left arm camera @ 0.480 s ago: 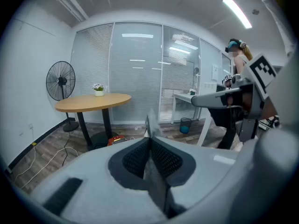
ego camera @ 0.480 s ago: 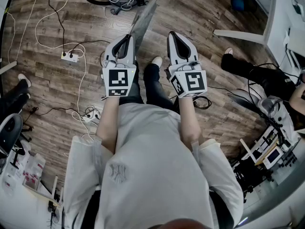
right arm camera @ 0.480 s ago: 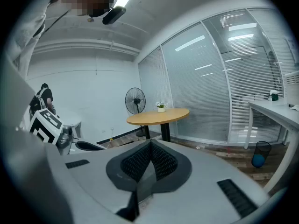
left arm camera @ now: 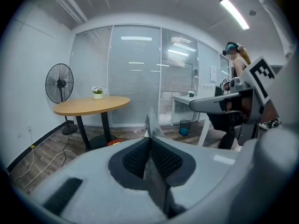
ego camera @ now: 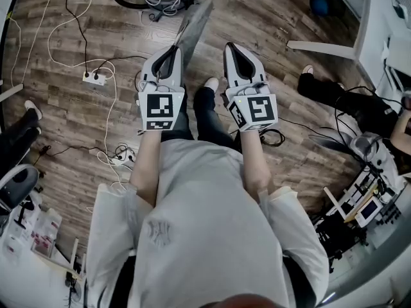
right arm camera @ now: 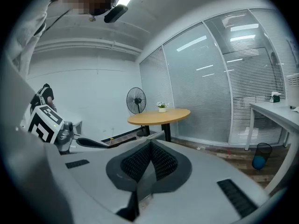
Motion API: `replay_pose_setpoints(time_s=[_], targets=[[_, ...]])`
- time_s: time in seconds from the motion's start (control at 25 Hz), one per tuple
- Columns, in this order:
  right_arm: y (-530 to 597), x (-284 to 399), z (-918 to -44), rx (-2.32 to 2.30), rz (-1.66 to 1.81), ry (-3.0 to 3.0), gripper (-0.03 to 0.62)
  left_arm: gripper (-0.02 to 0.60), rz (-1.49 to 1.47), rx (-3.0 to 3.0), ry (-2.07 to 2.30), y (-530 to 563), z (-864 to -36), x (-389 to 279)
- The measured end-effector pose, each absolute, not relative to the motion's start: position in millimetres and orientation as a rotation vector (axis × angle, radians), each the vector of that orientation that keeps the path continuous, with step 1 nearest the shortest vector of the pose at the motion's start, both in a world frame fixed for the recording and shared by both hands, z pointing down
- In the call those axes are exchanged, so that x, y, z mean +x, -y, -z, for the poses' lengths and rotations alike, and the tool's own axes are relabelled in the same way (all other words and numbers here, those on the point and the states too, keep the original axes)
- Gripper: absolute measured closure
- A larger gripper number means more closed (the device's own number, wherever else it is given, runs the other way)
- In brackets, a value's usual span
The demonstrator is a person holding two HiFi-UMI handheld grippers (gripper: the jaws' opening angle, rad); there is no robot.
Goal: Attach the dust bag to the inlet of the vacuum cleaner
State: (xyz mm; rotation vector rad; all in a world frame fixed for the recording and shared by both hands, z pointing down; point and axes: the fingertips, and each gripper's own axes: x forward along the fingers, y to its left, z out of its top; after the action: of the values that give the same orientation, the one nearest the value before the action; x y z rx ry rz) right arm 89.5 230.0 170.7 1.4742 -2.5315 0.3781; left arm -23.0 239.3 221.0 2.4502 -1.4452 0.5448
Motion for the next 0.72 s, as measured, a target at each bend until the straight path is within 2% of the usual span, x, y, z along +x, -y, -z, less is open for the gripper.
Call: replay_pose_setpoints(time_s=[0.32,0.52,0.6,0.72], targets=[[-227,85,-170,1.449,-0.359,2.544,0.591,0.552,-0.565,2.494,1.385,-235,-222,-19],[-228,68,-172,1.222,-0.208,2.553,0.588,0.552,-0.841,2.673,1.128,-241,-240,-8],[-229,61,-182,1.092,-0.138,2.502,0.541,0.552,-0.958,2.741,1.0,-243,-247,-5],[-230,51,-200,0.921,-0.048,2.417,0.53,0.552,-1.046,2.803,0.831,-246,-255,-3]])
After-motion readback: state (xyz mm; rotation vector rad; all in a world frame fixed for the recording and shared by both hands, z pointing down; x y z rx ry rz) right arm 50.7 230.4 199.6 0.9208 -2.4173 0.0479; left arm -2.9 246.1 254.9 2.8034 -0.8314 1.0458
